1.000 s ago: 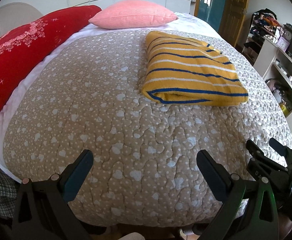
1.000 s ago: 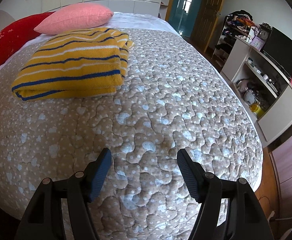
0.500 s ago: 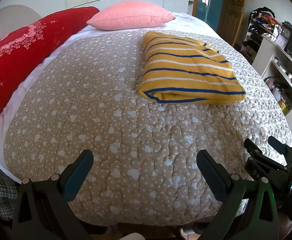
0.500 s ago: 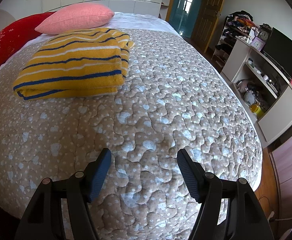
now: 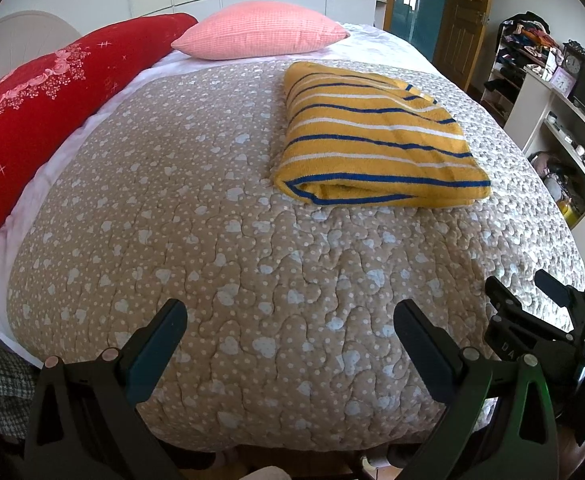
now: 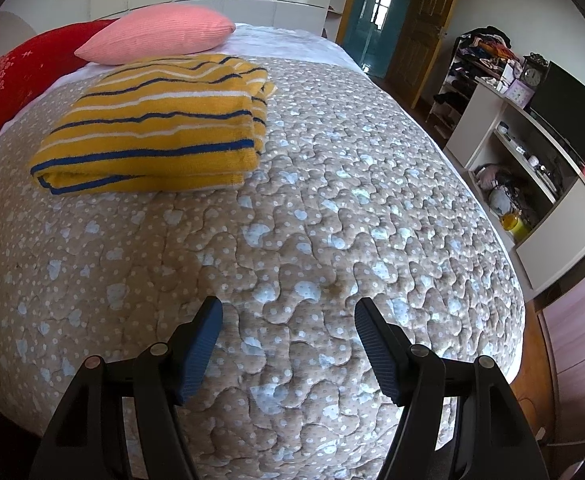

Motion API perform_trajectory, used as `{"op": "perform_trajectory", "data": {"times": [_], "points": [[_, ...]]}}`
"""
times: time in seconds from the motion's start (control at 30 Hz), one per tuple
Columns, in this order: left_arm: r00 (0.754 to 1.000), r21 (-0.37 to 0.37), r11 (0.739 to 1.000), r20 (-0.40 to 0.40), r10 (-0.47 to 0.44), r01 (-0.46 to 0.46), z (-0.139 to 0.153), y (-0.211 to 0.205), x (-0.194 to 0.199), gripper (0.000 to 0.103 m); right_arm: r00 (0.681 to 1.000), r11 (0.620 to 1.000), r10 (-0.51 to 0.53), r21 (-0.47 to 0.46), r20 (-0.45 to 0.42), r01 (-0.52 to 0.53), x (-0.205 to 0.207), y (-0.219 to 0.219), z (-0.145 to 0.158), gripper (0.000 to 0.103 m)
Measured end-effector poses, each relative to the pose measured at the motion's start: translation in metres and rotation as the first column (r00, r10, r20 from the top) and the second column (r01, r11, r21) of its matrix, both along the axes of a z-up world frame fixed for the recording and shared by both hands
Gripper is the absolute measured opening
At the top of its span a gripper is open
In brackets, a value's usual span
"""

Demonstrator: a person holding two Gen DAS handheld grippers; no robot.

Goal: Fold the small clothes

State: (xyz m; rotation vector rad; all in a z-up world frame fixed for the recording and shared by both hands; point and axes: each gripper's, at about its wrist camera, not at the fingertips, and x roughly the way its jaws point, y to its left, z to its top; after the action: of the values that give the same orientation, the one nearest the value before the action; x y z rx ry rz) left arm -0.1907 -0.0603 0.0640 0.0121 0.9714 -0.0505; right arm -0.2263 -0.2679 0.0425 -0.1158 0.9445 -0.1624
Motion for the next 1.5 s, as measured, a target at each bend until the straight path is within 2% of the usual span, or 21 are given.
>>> {"op": "perform_trajectory", "data": {"times": [0.73, 1.13, 1.5], "points": [[1.0, 0.018, 1.0, -0.011, 0.014, -0.013, -0.006, 0.003, 0.001, 0.103, 1.0, 1.0, 0.025, -0.001, 0.0, -0.025, -0.002, 0.01, -0.001, 0.074], [0.999, 0.041, 0.999, 0.033, 0.018, -0.019, -0.001, 0.002, -0.002, 0.103, 1.0, 1.0, 0.03, 0.006, 0.006, -0.03, -0.002, 0.011, -0.001, 0.074], [0.999, 0.038, 0.999, 0.03, 0.018, -0.019, -0.002, 0.003, -0.002, 0.103, 0.999, 0.999, 0.037, 0.007, 0.016, -0.037, -0.003, 0.012, -0.001, 0.074]]}}
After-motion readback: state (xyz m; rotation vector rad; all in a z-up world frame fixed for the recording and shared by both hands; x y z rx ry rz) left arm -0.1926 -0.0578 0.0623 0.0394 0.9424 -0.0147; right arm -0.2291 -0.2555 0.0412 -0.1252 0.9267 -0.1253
